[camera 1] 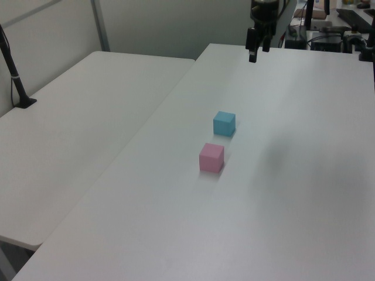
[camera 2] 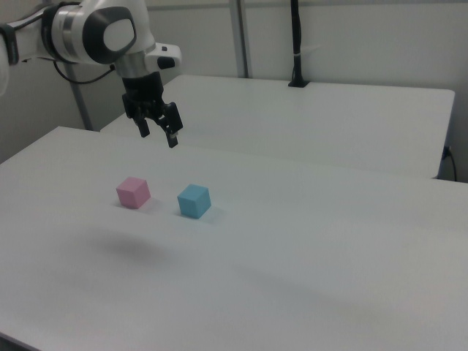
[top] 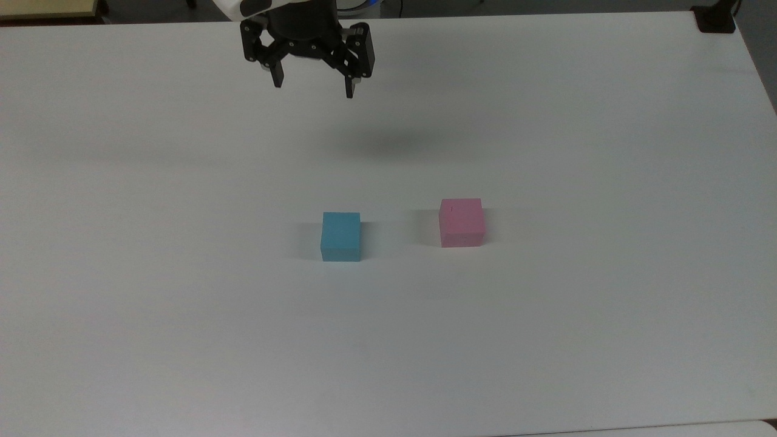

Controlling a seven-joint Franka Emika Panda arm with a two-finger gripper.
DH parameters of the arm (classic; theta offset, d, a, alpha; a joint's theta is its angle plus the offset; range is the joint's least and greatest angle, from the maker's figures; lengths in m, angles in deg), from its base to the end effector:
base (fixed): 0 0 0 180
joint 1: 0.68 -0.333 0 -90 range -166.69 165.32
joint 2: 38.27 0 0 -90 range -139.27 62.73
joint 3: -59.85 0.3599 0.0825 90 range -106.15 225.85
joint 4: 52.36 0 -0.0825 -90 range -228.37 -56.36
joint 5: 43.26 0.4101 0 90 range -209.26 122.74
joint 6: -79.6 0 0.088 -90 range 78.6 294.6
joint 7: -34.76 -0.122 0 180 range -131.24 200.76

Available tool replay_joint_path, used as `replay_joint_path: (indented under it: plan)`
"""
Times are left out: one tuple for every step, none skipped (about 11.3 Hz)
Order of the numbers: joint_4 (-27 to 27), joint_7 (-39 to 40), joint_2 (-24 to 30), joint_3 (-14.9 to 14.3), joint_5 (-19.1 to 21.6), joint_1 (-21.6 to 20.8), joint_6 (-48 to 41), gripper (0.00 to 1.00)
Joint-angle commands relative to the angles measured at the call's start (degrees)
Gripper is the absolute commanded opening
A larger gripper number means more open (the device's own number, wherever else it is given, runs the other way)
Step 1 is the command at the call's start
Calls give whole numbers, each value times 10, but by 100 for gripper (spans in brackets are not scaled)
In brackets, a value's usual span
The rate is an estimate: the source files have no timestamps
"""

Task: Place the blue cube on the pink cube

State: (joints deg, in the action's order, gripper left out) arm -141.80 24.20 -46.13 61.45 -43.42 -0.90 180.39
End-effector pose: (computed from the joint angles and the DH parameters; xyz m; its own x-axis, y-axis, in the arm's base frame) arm 0.6432 0.0190 0.5916 0.9866 -0.1520 0.0597 -0.1515 -0.9884 -0.0122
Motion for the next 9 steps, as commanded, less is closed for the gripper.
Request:
replay_joint_path:
  plan:
    - [-3,11,-28,-2,16,-2,51,100]
    - [-3,5,-47,-1,16,-5,71,100]
    - [-3,3,-68,2,16,-7,103,100]
    - [-2,2,-93,5,15,-9,133,100]
    - [-2,2,-118,4,10,-24,155,100]
    - [-2,3,-141,4,6,-28,177,100]
    - [-2,3,-157,3,3,-28,194,100]
    - [-2,4,-169,3,-12,-28,207,100]
    - [-2,8,-185,2,-43,-25,220,100]
